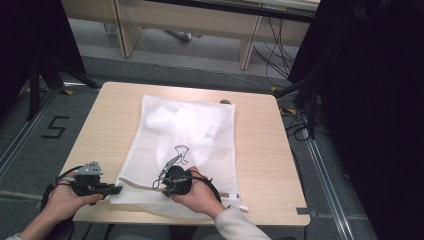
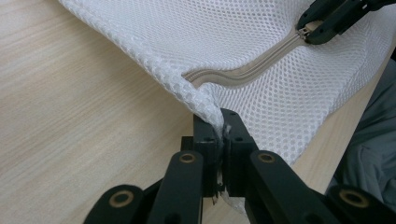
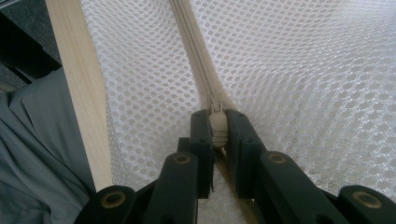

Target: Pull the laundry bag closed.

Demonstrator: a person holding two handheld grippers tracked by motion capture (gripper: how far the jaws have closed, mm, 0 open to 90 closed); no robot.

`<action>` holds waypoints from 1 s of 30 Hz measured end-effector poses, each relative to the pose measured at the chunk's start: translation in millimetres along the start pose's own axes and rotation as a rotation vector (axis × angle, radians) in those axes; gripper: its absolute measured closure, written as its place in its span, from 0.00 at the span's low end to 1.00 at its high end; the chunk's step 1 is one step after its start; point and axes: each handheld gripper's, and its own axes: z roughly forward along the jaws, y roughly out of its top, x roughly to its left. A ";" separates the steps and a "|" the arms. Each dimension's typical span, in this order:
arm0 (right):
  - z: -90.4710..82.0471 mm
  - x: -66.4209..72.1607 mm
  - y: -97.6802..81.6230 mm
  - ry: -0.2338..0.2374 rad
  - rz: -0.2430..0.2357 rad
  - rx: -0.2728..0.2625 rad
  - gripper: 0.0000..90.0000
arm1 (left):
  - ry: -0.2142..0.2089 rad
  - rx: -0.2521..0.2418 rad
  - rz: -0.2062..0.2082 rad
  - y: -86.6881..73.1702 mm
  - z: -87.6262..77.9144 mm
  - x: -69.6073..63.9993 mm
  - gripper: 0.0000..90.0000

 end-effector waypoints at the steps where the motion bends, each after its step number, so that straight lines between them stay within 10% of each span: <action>1: -0.2 0.1 -0.2 -0.001 -0.001 0.002 0.91 | -0.001 0.005 0.003 0.1 -0.4 0.5 0.95; 30: -6.6 -4.0 -8.5 0.003 0.004 0.019 0.91 | -0.003 -0.001 -0.004 -0.5 0.2 0.7 0.95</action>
